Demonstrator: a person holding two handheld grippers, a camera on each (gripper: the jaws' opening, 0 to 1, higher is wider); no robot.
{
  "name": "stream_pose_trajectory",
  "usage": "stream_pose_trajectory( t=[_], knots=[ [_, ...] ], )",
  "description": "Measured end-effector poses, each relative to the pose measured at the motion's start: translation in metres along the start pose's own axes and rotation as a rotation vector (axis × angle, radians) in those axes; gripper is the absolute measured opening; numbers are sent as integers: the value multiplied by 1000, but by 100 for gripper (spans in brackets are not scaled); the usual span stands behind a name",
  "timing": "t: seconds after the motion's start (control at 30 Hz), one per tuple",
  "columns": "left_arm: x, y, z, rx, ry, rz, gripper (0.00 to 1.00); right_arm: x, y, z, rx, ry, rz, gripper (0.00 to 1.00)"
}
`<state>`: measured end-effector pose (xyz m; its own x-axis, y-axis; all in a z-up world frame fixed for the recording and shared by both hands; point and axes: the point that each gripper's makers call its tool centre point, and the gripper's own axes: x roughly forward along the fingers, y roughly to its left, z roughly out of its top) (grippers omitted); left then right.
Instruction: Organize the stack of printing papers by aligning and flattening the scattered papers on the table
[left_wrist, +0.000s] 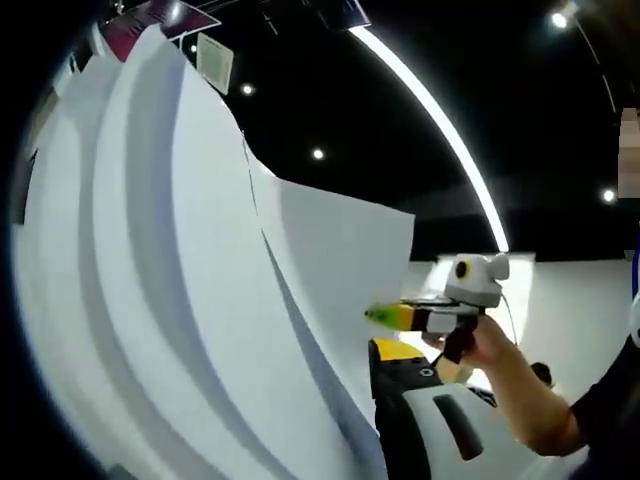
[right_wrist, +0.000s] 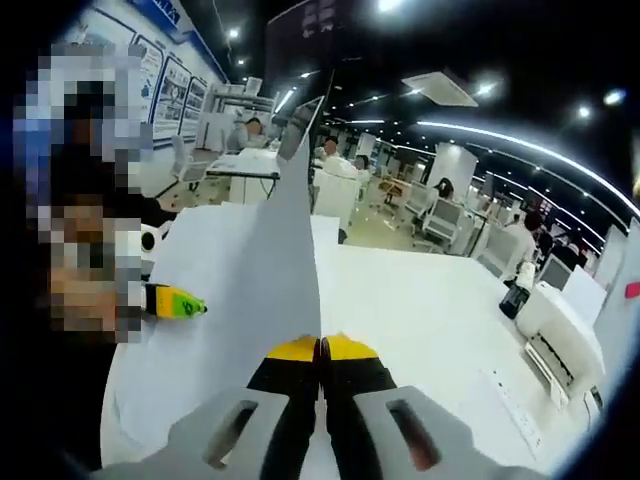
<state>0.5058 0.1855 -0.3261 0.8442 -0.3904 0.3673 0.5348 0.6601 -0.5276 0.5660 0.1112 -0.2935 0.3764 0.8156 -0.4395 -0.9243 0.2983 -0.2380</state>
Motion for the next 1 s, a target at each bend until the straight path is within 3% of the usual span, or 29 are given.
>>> stream_pose_trajectory(
  t=[1.0],
  knots=[
    [0, 1, 1, 3, -1, 2, 25, 18, 24, 5, 11, 0, 72, 0]
  ],
)
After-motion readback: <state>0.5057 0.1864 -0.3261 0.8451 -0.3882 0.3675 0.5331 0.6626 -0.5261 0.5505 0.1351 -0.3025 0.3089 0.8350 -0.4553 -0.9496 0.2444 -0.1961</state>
